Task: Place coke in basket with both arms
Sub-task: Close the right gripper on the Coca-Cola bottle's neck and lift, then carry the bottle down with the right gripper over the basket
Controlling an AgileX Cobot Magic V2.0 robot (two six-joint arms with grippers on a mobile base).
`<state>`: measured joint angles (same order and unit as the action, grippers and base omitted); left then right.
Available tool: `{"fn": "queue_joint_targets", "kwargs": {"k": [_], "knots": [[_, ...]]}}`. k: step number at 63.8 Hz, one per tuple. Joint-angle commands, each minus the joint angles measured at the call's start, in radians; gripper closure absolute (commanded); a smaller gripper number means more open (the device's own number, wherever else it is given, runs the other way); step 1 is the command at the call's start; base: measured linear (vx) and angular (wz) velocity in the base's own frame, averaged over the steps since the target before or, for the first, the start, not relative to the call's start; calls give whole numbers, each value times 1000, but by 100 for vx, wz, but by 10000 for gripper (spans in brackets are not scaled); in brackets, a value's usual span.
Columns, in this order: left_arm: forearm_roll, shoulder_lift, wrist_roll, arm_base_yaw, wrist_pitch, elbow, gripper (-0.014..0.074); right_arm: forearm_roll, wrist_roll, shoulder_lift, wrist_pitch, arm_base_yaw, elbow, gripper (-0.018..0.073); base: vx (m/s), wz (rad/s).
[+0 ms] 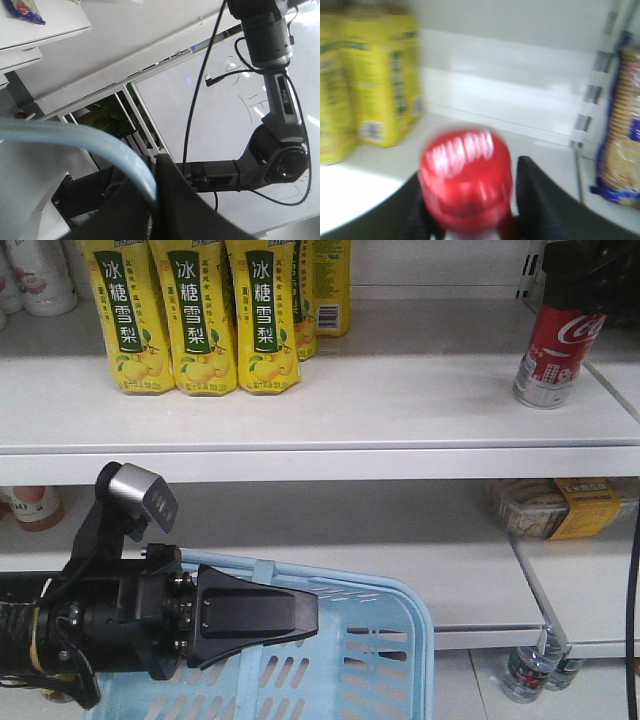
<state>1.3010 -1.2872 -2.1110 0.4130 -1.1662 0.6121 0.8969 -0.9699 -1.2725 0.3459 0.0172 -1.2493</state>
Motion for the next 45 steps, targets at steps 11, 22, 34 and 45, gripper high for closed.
{"fn": "queue_joint_targets", "kwargs": {"k": [11,22,34,45], "knots": [[-76,28,-5,3,-188,22,603,4,15,232,167,-2,-32,564,0,0],[-76,28,-5,3,-188,22,603,3,94,341,408,-2,-32,563,0,0],[-76,28,-5,3,-188,22,603,6,146,407,681,-2,-32,563,0,0],[-76,28,-5,3,-188,22,603,126,157,436,758,-2,71,562,0,0]]}}
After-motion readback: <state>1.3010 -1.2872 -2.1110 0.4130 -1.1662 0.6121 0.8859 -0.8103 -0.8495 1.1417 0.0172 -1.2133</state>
